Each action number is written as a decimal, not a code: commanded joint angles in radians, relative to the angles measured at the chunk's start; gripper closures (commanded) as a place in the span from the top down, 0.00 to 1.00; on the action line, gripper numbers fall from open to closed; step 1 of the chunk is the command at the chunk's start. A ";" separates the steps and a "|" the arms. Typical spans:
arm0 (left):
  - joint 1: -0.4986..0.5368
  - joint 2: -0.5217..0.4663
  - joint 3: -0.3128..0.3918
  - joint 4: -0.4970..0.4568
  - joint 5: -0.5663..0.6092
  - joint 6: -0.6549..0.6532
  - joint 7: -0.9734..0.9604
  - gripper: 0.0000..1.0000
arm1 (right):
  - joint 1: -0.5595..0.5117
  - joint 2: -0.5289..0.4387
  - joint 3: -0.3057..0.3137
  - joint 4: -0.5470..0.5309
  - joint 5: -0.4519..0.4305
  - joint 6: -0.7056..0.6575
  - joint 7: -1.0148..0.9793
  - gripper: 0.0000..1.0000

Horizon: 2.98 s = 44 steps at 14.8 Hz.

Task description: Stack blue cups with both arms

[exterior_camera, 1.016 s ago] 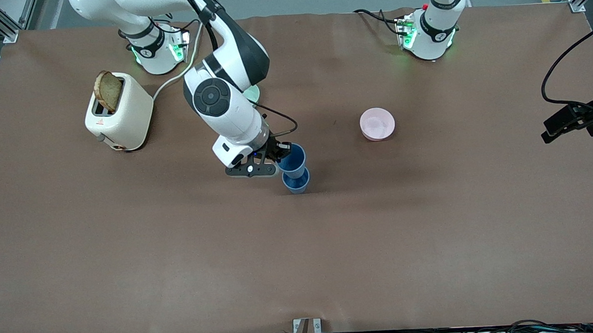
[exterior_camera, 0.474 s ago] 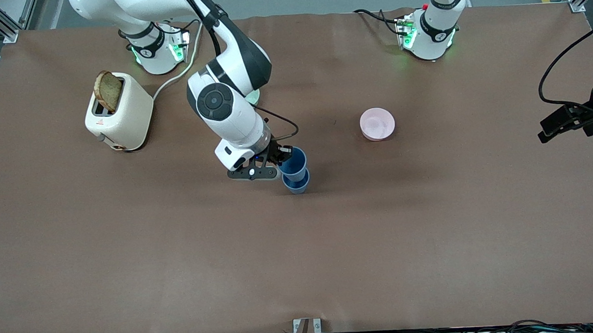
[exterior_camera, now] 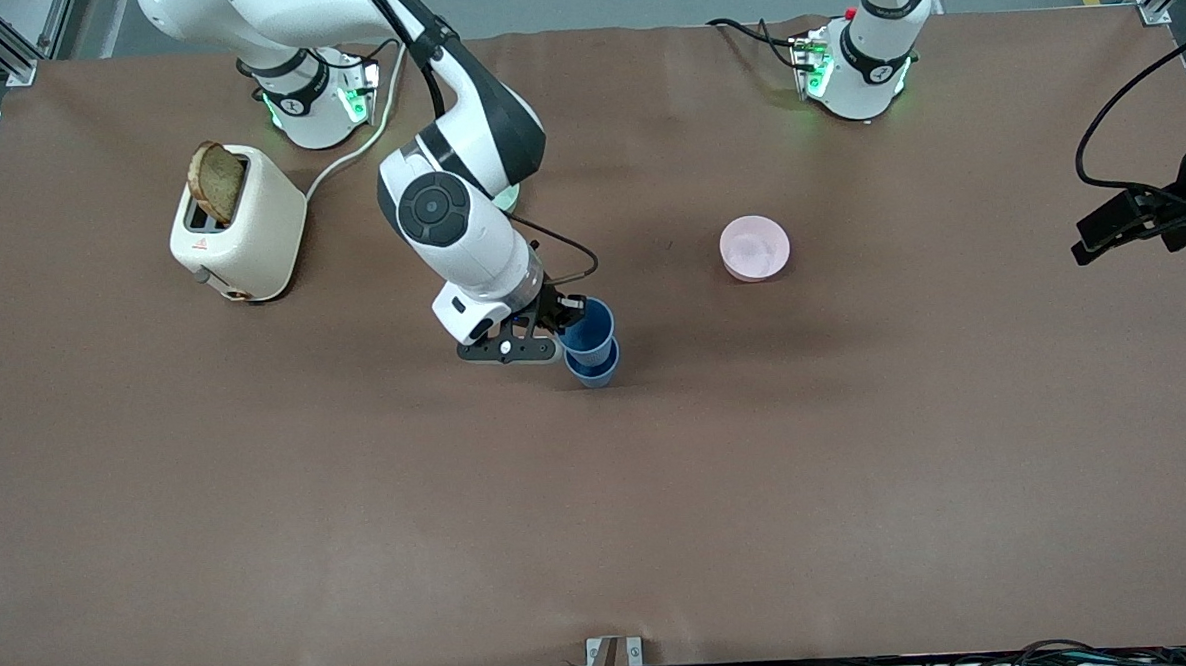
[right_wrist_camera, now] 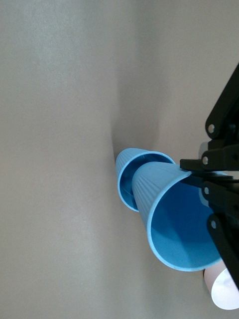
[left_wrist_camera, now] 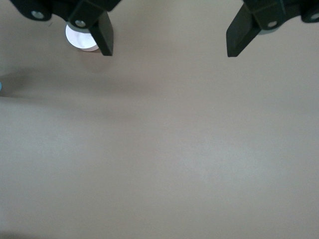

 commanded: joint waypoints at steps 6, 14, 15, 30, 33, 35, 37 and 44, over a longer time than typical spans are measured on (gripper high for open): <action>-0.001 -0.016 0.002 -0.010 -0.001 -0.006 0.007 1.00 | -0.004 -0.024 -0.015 0.001 0.014 -0.025 -0.002 0.86; -0.009 -0.019 -0.001 0.005 -0.006 -0.012 0.061 1.00 | -0.312 -0.345 -0.027 -0.048 -0.164 -0.307 -0.139 0.90; -0.010 -0.019 -0.001 0.005 -0.006 -0.012 0.061 1.00 | -0.349 -0.360 -0.029 -0.048 -0.200 -0.335 -0.165 0.90; -0.006 -0.013 -0.024 0.030 -0.001 -0.020 0.067 1.00 | -0.728 -0.484 -0.029 0.056 -0.274 -0.687 -0.731 0.90; -0.009 -0.015 -0.026 0.030 -0.001 -0.020 0.065 1.00 | -0.735 -0.483 -0.030 0.108 -0.276 -0.704 -0.763 0.90; -0.007 -0.016 -0.030 0.030 -0.003 -0.020 0.067 1.00 | -0.739 -0.480 -0.029 0.142 -0.277 -0.726 -0.763 0.90; -0.007 -0.016 -0.030 0.030 -0.003 -0.021 0.065 1.00 | -0.737 -0.478 -0.029 0.148 -0.277 -0.731 -0.763 0.90; -0.004 -0.016 -0.030 0.030 -0.004 -0.027 0.064 1.00 | -0.735 -0.489 -0.027 0.142 -0.276 -0.796 -0.768 0.90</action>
